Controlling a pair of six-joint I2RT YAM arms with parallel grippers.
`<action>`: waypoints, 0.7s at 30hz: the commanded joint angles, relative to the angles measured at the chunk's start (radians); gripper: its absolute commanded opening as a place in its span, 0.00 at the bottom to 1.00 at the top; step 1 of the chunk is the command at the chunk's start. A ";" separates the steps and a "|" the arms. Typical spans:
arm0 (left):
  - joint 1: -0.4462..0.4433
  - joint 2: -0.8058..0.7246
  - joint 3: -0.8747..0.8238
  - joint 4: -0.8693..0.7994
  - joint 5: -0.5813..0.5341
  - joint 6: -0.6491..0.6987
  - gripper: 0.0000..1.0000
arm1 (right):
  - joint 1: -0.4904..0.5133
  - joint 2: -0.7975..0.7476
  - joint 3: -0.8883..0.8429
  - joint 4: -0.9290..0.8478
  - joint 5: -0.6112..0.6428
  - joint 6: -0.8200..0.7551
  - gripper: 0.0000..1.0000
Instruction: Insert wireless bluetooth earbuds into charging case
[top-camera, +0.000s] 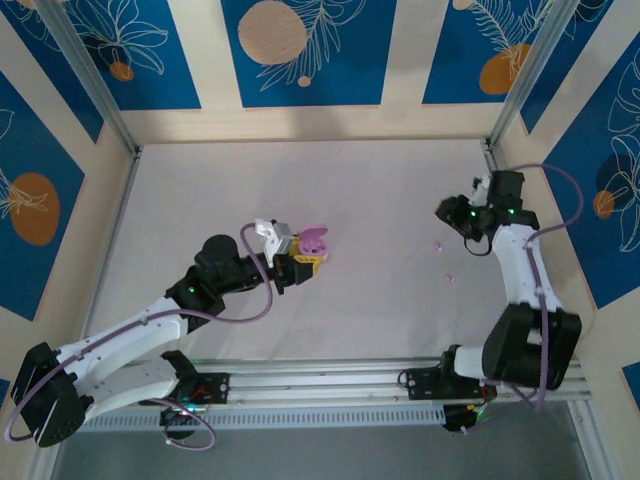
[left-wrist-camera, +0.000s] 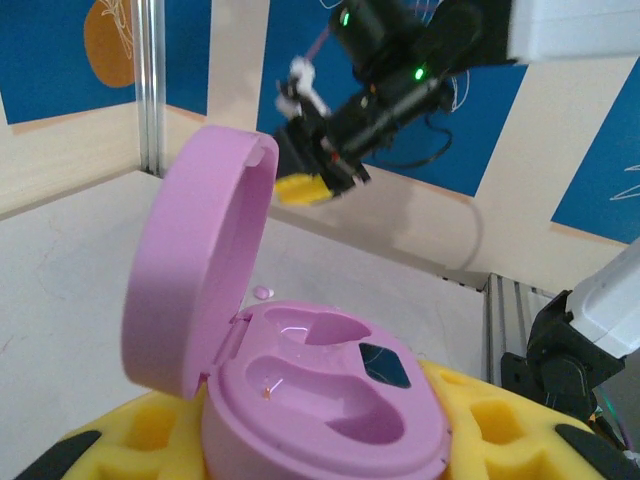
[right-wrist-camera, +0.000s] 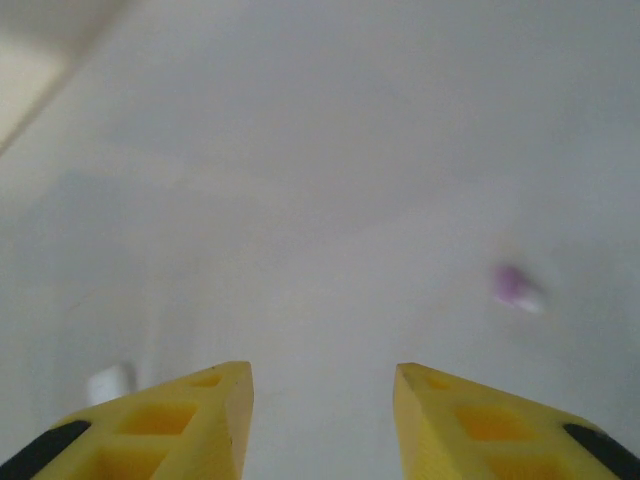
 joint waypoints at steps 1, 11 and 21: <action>-0.003 -0.020 -0.014 0.055 -0.010 -0.018 0.22 | -0.073 0.009 -0.068 -0.090 0.002 0.084 0.42; -0.003 -0.008 -0.018 0.071 -0.001 -0.032 0.22 | -0.125 0.255 -0.116 0.008 -0.052 0.029 0.43; -0.003 -0.002 -0.028 0.090 -0.005 -0.039 0.22 | -0.125 0.324 -0.100 -0.064 0.050 0.094 0.42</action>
